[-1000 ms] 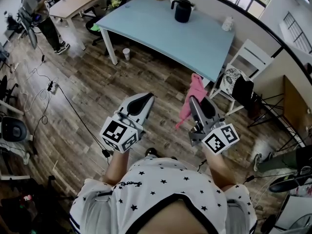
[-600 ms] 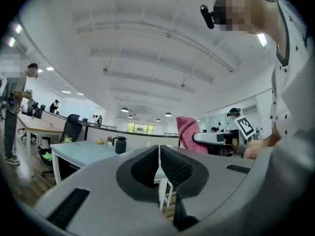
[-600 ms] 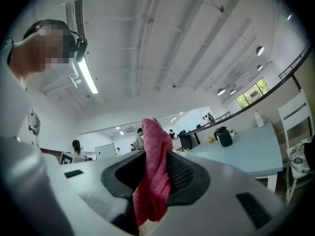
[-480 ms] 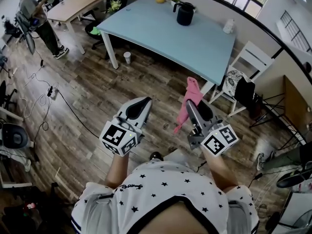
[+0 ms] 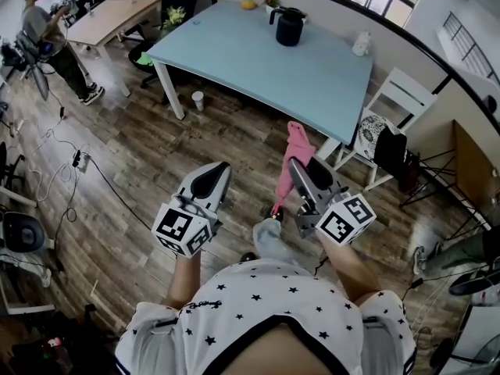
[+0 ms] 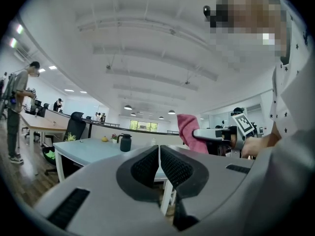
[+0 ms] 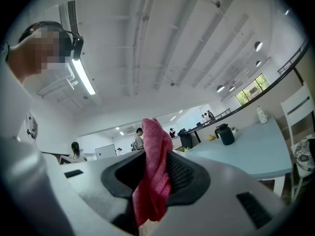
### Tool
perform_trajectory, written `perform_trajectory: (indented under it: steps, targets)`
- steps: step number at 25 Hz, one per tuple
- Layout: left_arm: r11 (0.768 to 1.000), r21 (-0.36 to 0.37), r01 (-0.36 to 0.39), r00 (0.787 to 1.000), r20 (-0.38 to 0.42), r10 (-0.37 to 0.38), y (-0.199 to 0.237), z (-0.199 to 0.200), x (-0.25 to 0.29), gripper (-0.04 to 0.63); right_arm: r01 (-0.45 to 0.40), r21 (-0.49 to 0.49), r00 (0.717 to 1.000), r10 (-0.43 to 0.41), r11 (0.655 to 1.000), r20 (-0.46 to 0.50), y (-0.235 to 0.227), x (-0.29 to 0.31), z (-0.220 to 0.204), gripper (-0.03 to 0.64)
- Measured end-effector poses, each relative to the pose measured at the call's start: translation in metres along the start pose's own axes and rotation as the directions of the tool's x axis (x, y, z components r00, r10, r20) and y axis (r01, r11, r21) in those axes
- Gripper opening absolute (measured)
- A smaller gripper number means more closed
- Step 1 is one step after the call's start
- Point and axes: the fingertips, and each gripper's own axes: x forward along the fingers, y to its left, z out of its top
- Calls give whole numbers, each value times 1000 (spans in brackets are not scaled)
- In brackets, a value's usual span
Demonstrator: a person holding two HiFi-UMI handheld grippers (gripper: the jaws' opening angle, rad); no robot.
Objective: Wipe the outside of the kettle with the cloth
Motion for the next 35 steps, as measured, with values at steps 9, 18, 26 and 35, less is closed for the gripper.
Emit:
perform_trajectory:
  steps: [9, 18, 26, 35]
  targets:
    - [999, 8, -47, 998, -36, 47, 41, 2, 64, 35, -47, 44, 999, 48, 998, -14, -61, 54, 8, 124]
    - [998, 19, -61, 996, -64, 62, 73, -4, 122, 35, -46, 95, 999, 49, 994, -21, -124, 93, 5, 126]
    - [995, 25, -94, 993, -65, 96, 97, 10, 164, 35, -92, 110, 995, 95, 990, -29, -155, 124, 21, 126]
    - [994, 54, -100, 991, -79, 104, 109, 20, 207, 35, -83, 116, 996, 85, 990, -15, -202, 146, 37, 126]
